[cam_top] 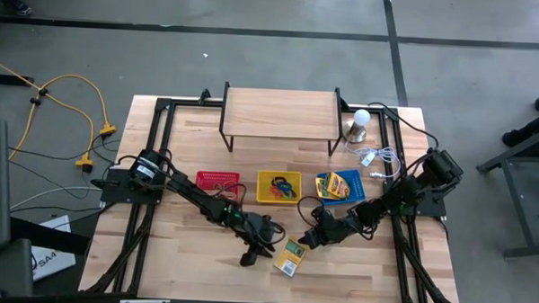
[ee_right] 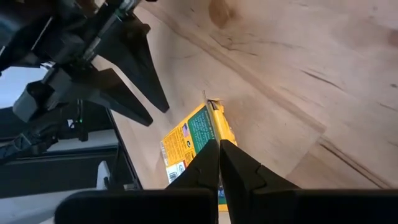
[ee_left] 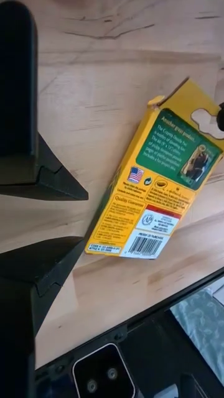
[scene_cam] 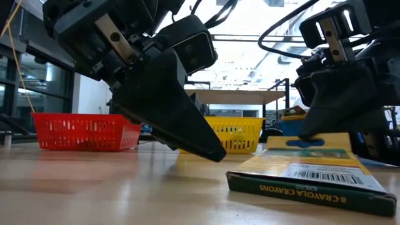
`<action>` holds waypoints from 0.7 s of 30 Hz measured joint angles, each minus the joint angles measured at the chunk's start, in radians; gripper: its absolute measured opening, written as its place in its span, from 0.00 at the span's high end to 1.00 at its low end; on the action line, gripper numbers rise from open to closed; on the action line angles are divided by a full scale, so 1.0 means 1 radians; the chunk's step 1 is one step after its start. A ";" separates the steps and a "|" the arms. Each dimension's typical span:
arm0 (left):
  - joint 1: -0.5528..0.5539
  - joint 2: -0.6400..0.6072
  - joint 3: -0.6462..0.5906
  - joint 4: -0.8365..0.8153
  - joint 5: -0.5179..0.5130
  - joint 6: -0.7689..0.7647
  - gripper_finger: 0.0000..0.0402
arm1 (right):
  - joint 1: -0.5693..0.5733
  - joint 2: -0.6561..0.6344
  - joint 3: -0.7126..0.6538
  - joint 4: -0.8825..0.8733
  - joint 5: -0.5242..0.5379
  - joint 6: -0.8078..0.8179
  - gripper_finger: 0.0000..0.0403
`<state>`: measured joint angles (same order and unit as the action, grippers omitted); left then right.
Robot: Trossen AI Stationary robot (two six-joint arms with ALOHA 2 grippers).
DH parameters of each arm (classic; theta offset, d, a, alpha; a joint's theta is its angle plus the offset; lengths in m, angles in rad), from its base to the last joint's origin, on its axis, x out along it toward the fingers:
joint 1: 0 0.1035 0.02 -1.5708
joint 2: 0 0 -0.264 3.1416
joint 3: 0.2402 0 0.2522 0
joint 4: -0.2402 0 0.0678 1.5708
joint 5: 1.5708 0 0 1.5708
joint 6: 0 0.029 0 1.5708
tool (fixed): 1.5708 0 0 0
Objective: Pick & Place Office Desk Supplies
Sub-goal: Put the box of crayons into the blue bin
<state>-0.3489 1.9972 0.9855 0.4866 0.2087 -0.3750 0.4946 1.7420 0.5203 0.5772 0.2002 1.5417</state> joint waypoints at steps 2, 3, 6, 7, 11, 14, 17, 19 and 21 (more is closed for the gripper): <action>0.001 0.000 0.000 0.000 0.002 0.000 0.75 | 0.000 0.000 0.000 0.002 0.008 -0.001 0.99; 0.003 0.000 0.000 0.000 0.003 0.000 0.75 | 0.000 0.000 0.000 0.004 0.011 -0.001 0.99; 0.015 0.000 0.000 0.000 0.004 0.000 0.75 | 0.000 0.000 0.001 0.006 0.011 -0.002 0.99; 0.022 0.000 0.000 0.000 0.004 0.000 0.75 | 0.000 0.000 0.001 0.008 0.011 -0.002 0.99; 0.056 0.000 0.000 0.000 0.011 0.000 0.75 | 0.000 0.000 0.001 0.026 0.012 -0.014 0.99; 0.084 0.000 0.000 0.000 0.069 -0.001 0.75 | 0.000 0.000 0.001 0.036 0.011 -0.025 0.99; 0.108 0.000 0.000 0.000 0.132 -0.023 0.75 | 0.000 0.000 0.001 0.038 0.011 -0.025 0.99; 0.120 0.000 0.000 0.000 0.158 -0.036 0.75 | 0.000 0.000 0.001 0.038 0.011 -0.025 0.99; 0.127 0.000 0.000 0.000 0.166 -0.042 0.75 | 0.000 0.000 0.001 0.038 0.011 -0.026 0.99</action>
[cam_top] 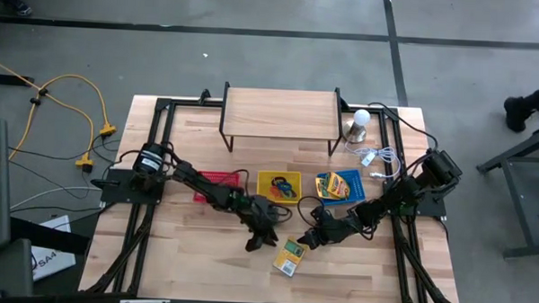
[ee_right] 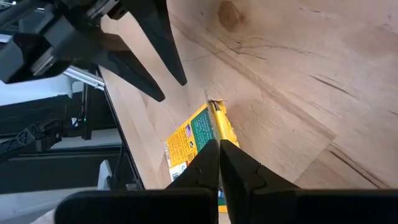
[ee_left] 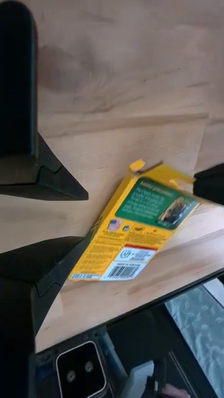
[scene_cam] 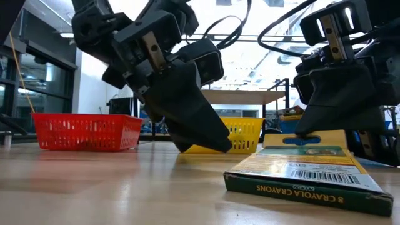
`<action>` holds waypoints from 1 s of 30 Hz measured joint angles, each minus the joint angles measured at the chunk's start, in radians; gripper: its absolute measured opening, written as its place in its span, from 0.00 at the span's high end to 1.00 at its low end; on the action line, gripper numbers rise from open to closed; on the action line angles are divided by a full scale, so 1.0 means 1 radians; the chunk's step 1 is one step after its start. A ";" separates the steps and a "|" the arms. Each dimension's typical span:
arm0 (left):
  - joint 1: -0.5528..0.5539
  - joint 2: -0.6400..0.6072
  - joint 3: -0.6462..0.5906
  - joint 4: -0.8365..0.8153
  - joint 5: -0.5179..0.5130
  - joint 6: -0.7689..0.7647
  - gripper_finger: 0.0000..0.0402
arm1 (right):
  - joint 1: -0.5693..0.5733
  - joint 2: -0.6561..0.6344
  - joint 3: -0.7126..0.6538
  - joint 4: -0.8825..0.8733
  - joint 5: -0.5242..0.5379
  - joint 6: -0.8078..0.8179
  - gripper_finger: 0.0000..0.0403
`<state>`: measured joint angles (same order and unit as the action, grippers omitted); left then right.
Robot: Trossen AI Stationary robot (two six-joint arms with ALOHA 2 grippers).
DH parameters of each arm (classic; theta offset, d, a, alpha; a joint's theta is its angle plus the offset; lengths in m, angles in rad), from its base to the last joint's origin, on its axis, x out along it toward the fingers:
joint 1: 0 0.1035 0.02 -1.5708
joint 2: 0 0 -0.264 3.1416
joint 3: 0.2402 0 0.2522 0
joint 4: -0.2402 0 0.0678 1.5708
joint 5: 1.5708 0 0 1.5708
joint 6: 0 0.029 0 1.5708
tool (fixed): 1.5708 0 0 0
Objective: Pick & Place Office Desk Supplies
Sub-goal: Put the box of crayons into the blue bin
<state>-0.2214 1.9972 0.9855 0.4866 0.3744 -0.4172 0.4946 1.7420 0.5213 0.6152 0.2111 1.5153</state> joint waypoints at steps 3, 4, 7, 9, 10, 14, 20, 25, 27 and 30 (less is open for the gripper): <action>0.006 0.000 0.000 0.000 0.026 -0.004 0.74 | 0.000 0.000 0.001 0.003 0.001 -0.002 0.99; 0.005 0.000 0.000 0.000 0.035 -0.007 0.73 | 0.000 0.000 0.001 0.003 0.001 -0.002 0.99; 0.001 0.000 0.000 0.002 0.038 -0.006 0.68 | 0.000 0.000 0.001 0.003 0.000 -0.003 0.99; -0.006 0.000 0.000 0.007 0.026 -0.007 0.63 | 0.000 0.000 0.001 0.003 0.000 -0.003 0.99; -0.010 0.000 0.000 0.011 0.004 -0.008 0.61 | 0.000 0.000 0.001 0.003 -0.001 -0.003 0.99; -0.019 0.000 0.001 0.018 -0.066 -0.048 0.53 | 0.000 0.000 0.002 0.003 -0.002 -0.008 0.99; -0.019 0.000 0.002 0.025 -0.071 -0.100 0.49 | 0.000 0.000 0.000 0.042 -0.003 -0.053 0.99; -0.019 0.000 0.002 0.049 -0.077 -0.118 0.48 | 0.000 0.001 0.000 0.050 -0.002 -0.064 0.99; -0.019 0.000 0.002 0.053 -0.090 -0.131 0.48 | 0.000 0.001 0.000 0.052 -0.002 -0.073 0.99; -0.019 0.000 0.002 0.053 -0.093 -0.134 0.48 | 0.000 0.001 0.000 0.054 -0.001 -0.076 0.99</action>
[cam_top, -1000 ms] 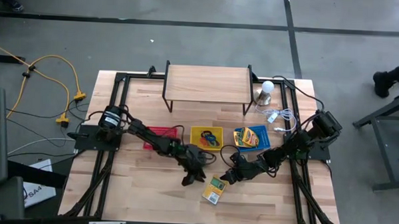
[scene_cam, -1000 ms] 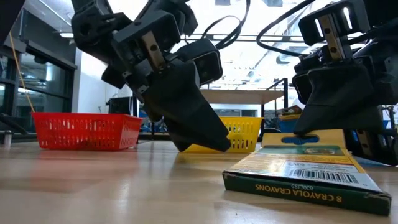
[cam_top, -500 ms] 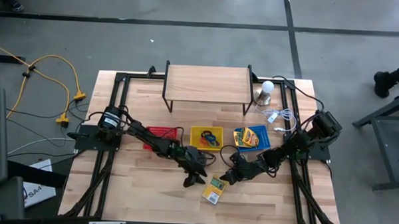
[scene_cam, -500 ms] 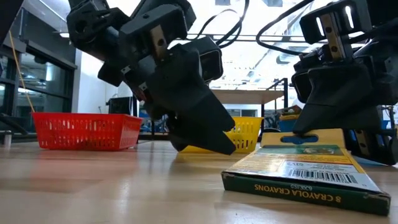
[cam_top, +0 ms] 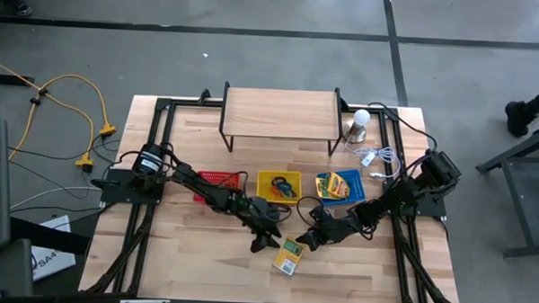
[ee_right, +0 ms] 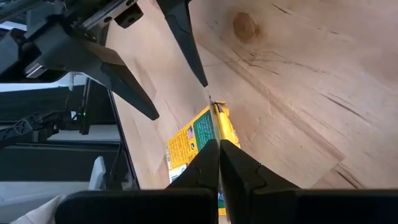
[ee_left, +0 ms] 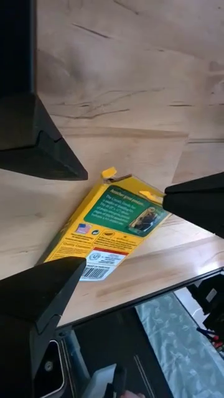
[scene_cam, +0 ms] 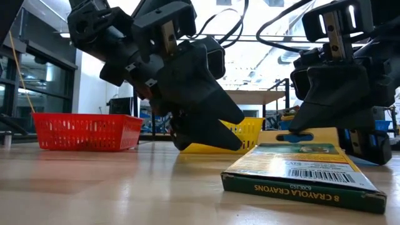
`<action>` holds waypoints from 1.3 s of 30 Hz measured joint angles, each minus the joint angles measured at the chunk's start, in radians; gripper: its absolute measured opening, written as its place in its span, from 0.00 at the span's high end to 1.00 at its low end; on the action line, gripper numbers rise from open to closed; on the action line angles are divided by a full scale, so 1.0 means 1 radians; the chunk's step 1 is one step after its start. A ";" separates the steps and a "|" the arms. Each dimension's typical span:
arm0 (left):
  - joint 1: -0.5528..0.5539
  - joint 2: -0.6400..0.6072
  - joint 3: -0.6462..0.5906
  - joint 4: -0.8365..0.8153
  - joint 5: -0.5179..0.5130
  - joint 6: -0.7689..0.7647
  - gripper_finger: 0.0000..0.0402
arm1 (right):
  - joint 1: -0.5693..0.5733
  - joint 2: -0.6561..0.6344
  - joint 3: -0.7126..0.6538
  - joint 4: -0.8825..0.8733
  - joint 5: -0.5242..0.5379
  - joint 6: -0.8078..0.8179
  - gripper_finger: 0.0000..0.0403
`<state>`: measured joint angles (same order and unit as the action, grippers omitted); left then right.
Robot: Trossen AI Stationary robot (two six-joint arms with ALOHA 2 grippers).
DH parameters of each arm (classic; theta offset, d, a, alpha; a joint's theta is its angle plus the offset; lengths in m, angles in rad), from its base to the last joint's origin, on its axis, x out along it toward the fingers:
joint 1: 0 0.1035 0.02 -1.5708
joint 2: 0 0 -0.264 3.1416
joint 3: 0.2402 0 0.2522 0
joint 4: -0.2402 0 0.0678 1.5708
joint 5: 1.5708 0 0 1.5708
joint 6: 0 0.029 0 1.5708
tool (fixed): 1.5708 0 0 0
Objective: Pick & Place Office Desk Supplies
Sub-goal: Put the box of crayons into the blue bin
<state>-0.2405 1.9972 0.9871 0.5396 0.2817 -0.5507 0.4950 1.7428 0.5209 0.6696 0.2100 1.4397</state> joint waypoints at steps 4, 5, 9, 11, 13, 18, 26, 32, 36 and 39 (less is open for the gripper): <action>0.000 0.000 0.000 0.000 -0.022 0.000 0.48 | 0.000 0.000 0.000 0.012 -0.001 -0.008 0.99; 0.000 0.000 0.000 0.000 -0.026 0.000 0.48 | 0.000 0.000 0.000 0.017 -0.001 -0.012 0.99; 0.000 0.000 0.000 0.000 -0.026 0.000 0.48 | 0.000 0.000 0.000 0.032 -0.002 -0.028 0.99; 0.000 0.000 0.000 0.000 -0.027 0.000 0.48 | 0.000 0.000 0.000 0.038 -0.002 -0.031 0.99; 0.000 0.000 0.000 0.000 -0.027 0.000 0.48 | 0.000 0.000 0.000 0.042 -0.002 -0.031 0.99; 0.000 0.032 0.000 0.038 -0.028 0.000 0.48 | 0.000 0.000 0.000 0.053 -0.002 -0.031 0.99; -0.005 0.079 0.002 0.193 -0.014 -0.025 0.48 | 0.000 0.000 0.002 0.069 -0.003 -0.031 0.99; -0.005 0.080 0.001 0.211 0.030 -0.049 0.48 | 0.000 -0.001 0.002 0.092 -0.003 -0.055 0.99; -0.008 0.080 0.001 0.219 0.032 -0.050 0.48 | 0.000 -0.002 0.002 0.115 0.000 -0.076 0.99; -0.014 0.080 0.001 0.228 0.034 -0.052 0.48 | 0.000 -0.002 0.002 0.136 0.001 -0.083 0.99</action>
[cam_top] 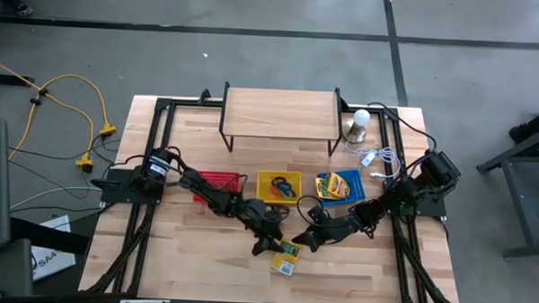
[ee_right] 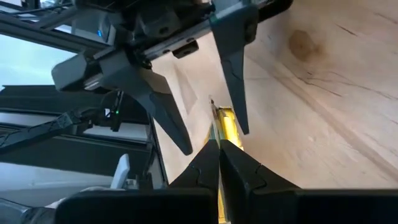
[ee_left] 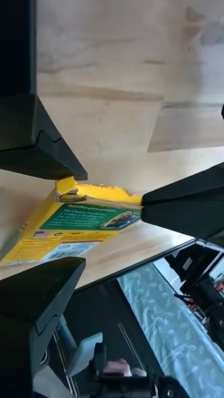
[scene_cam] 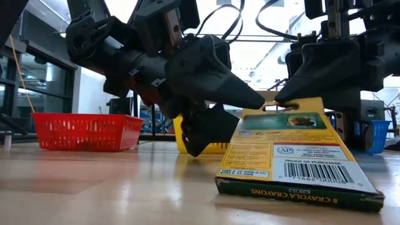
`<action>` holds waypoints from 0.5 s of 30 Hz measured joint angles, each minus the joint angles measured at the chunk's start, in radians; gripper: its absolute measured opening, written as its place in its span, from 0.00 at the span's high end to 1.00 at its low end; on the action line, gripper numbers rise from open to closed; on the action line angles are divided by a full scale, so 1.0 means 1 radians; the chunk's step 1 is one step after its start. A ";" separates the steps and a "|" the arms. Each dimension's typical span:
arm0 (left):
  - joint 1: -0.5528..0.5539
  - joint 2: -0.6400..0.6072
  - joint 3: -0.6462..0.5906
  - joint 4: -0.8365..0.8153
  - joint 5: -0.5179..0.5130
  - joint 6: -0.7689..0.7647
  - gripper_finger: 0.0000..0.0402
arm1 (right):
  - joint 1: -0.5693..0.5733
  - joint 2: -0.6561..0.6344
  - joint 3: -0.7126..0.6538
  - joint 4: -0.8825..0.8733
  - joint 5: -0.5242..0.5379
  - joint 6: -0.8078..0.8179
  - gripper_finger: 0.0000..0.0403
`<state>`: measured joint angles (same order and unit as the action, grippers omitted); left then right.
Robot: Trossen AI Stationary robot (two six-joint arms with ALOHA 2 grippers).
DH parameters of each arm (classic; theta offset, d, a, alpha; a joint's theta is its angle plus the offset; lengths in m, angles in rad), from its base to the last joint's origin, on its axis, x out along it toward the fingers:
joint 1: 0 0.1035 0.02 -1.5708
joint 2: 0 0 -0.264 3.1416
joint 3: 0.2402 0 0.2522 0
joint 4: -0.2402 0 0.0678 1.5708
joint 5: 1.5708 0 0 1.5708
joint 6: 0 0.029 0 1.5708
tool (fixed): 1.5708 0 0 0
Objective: Pick & Place Office Desk Supplies
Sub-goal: Put the box of crayons into the blue bin
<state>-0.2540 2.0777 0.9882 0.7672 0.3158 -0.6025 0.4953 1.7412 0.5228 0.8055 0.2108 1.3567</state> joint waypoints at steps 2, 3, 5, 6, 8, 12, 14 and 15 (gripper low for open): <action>-0.002 0.000 0.000 0.003 0.000 0.001 0.48 | 0.000 0.000 0.000 0.002 0.000 0.000 0.99; -0.003 0.000 0.000 0.003 -0.002 0.001 0.48 | 0.000 0.000 0.000 0.001 0.000 0.000 0.99; -0.005 0.000 0.000 0.008 -0.019 0.003 0.48 | 0.000 0.000 0.000 0.001 0.000 0.000 0.99; -0.005 0.000 0.000 0.009 -0.034 0.003 0.48 | 0.000 0.000 0.000 0.004 0.000 0.000 0.99; -0.007 0.000 0.000 0.013 -0.057 0.003 0.48 | 0.000 0.000 0.000 0.012 0.000 -0.004 0.99; -0.006 0.000 0.000 0.030 -0.085 0.004 0.49 | 0.000 0.000 0.000 0.026 0.000 -0.017 0.99; -0.006 0.000 0.000 0.028 -0.085 0.003 0.51 | 0.000 0.000 0.000 0.029 0.000 -0.018 0.99; -0.006 0.000 0.000 0.027 -0.085 0.004 0.53 | 0.000 0.000 0.000 0.030 0.000 -0.018 0.99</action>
<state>-0.2604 2.0777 0.9882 0.7938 0.2307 -0.5990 0.4953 1.7409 0.5228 0.8352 0.2111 1.3384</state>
